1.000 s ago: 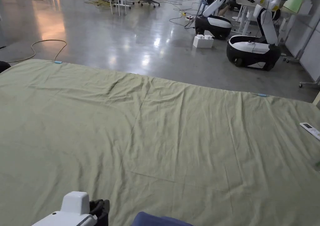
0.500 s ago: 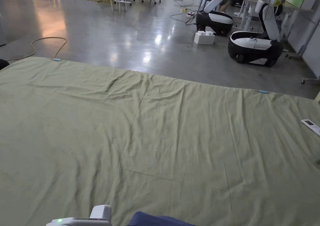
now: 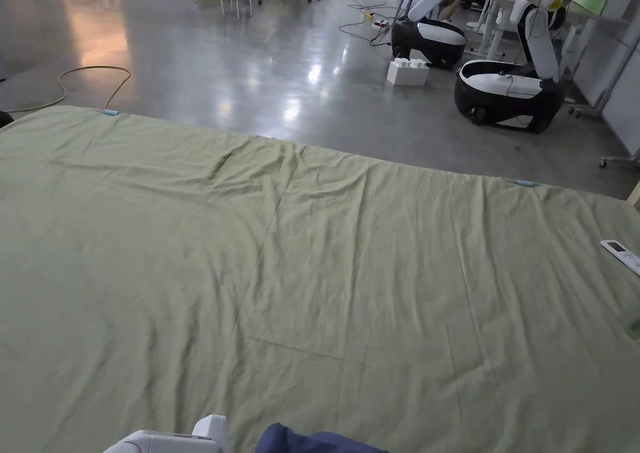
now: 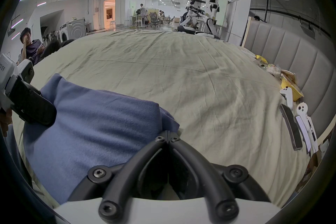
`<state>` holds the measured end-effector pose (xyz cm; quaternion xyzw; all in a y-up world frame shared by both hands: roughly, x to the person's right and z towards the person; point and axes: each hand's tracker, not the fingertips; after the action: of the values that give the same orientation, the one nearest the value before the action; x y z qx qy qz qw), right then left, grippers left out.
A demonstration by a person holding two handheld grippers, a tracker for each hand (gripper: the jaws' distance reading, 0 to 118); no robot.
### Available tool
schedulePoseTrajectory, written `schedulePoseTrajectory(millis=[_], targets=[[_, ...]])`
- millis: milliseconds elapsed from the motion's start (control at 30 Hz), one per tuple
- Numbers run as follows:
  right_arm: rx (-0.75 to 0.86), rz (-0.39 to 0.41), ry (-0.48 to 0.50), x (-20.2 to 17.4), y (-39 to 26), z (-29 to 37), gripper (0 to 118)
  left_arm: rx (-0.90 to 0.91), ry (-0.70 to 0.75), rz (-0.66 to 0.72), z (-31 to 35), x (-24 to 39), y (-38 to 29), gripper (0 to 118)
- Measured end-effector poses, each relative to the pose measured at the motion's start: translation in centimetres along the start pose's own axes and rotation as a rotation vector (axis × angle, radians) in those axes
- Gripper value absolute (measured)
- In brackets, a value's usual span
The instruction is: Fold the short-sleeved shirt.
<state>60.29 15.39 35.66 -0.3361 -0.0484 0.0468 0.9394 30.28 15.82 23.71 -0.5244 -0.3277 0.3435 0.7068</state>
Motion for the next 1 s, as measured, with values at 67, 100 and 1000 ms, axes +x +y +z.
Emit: schedulePoseTrajectory(millis=[67, 100, 1000], targets=[[0.003, 0.004, 0.001, -0.4, 0.5, 0.6, 1, 0.010, -0.002, -0.009, 0.2, -1.0, 0.2, 25], [0.004, 0.003, 0.002, -0.4, 0.7, 0.8, 0, 0.018, -0.006, -0.006, 0.4, -1.1, 0.2, 24], [0.655, -0.012, -0.096, 4.8, 22.2, 12.9, 0, 0.180, 0.288, -0.022, 32.9, -9.5, 11.3, 23]])
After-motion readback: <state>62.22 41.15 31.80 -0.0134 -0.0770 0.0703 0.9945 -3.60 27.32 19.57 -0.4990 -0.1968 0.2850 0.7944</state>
